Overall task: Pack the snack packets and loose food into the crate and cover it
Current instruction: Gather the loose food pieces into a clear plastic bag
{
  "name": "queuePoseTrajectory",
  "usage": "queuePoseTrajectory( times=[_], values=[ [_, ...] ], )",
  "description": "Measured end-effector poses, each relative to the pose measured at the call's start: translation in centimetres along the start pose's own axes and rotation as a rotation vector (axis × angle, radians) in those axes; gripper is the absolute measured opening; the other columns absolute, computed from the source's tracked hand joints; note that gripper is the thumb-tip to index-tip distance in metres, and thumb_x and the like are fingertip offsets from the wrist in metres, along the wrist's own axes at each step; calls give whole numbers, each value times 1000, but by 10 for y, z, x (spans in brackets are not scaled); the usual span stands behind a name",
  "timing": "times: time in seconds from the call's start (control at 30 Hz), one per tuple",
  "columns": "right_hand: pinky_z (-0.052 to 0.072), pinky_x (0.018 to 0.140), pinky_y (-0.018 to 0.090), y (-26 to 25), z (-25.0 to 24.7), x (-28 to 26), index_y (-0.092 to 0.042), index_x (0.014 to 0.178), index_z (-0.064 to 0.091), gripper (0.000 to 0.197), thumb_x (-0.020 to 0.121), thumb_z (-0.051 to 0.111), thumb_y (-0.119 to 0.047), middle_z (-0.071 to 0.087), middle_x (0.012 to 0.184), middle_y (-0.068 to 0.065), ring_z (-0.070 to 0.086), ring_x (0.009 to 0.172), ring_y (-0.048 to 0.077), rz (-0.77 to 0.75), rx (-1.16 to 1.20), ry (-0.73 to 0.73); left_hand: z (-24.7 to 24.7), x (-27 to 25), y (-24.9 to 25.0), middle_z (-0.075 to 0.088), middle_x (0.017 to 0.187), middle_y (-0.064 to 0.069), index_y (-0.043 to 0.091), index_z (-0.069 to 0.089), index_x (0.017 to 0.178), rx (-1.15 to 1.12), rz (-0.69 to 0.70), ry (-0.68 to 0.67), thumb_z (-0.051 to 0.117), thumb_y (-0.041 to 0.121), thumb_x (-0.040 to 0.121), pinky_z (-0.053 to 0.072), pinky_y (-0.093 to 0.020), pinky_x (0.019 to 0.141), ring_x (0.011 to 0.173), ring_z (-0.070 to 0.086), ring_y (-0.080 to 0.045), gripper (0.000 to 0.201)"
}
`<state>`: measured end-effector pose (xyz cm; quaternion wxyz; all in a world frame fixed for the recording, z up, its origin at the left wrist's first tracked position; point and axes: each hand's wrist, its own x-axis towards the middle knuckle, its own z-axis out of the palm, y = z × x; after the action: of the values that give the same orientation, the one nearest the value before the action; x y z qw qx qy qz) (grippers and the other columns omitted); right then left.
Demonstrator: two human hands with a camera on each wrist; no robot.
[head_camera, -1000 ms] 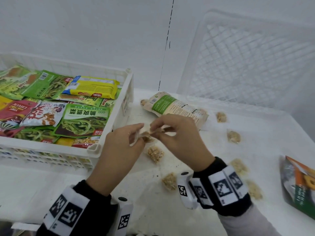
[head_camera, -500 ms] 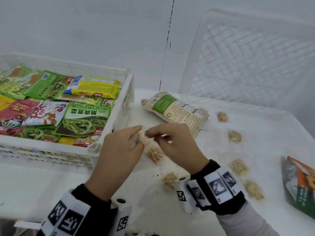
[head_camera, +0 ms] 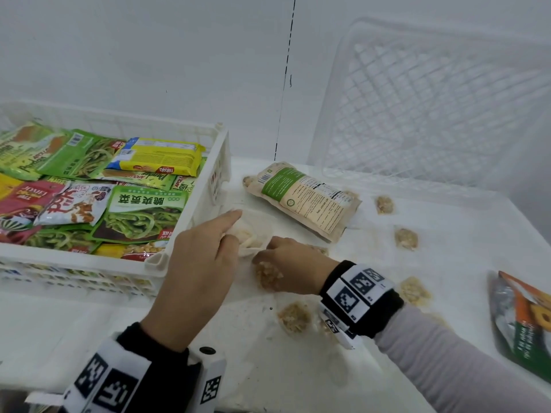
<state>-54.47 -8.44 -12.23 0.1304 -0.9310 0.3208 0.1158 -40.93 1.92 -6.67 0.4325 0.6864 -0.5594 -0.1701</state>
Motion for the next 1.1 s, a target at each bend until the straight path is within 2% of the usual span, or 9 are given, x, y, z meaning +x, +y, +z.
queuePoseTrajectory(
  times=[0.1,0.23,0.3,0.37,0.43,0.6,0.73,0.9,1.1],
  values=[
    [50,77,33,5,-3,-1,-25,128,49,51,80,65,-19,48,104,2,54,95,23,101,83,-19,2,0,2,70,107,-6,19,58,127,-84,-33,-52,46,9,84,49,-19,69,86,62,4,46],
    [42,64,20,25,-9,-17,-16,112,58,31,82,64,-15,50,81,-7,51,75,11,198,219,98,7,-3,4,56,116,17,23,57,128,-149,-76,-119,37,17,66,32,-4,87,111,52,4,65],
    [34,55,13,34,-13,-31,-11,99,63,16,84,64,-12,48,71,-12,47,64,6,224,294,175,9,-4,4,59,111,20,26,58,126,-164,-82,-126,38,16,67,35,0,82,101,56,7,64],
    [37,55,12,40,-19,-45,-11,94,65,9,86,64,-14,52,71,-10,48,62,6,280,390,301,9,-4,5,59,107,25,27,59,125,-164,-63,-137,44,11,76,40,2,79,86,54,21,54],
    [42,60,15,41,-29,-60,-15,89,65,5,85,66,-19,59,78,-6,53,67,9,308,495,528,8,-6,4,59,109,22,25,59,125,-150,-45,-153,48,-4,82,41,-7,89,94,44,27,52],
    [54,70,22,6,-52,-86,-19,90,67,9,82,71,-18,69,88,-7,65,80,8,21,821,942,10,-10,-4,57,115,19,26,59,125,-83,-38,-178,54,-5,78,34,9,78,108,56,3,56],
    [55,66,29,-24,-40,-77,-8,86,66,6,81,69,-5,69,79,-2,64,74,11,-111,545,922,12,-11,-1,63,100,34,45,61,107,-108,4,-200,62,1,76,38,4,81,98,59,13,54],
    [52,58,37,-23,-24,-65,-3,69,71,17,67,67,13,69,73,5,63,72,26,-83,235,860,12,-9,-9,61,108,20,23,62,121,-69,31,-133,69,0,73,39,4,80,95,60,6,53],
    [52,73,35,-37,-15,-62,-5,95,73,22,78,60,2,66,94,7,57,89,24,-43,159,699,17,-7,2,72,101,-5,4,67,113,166,393,-212,69,-11,70,44,-10,85,86,69,-13,46]
  ],
)
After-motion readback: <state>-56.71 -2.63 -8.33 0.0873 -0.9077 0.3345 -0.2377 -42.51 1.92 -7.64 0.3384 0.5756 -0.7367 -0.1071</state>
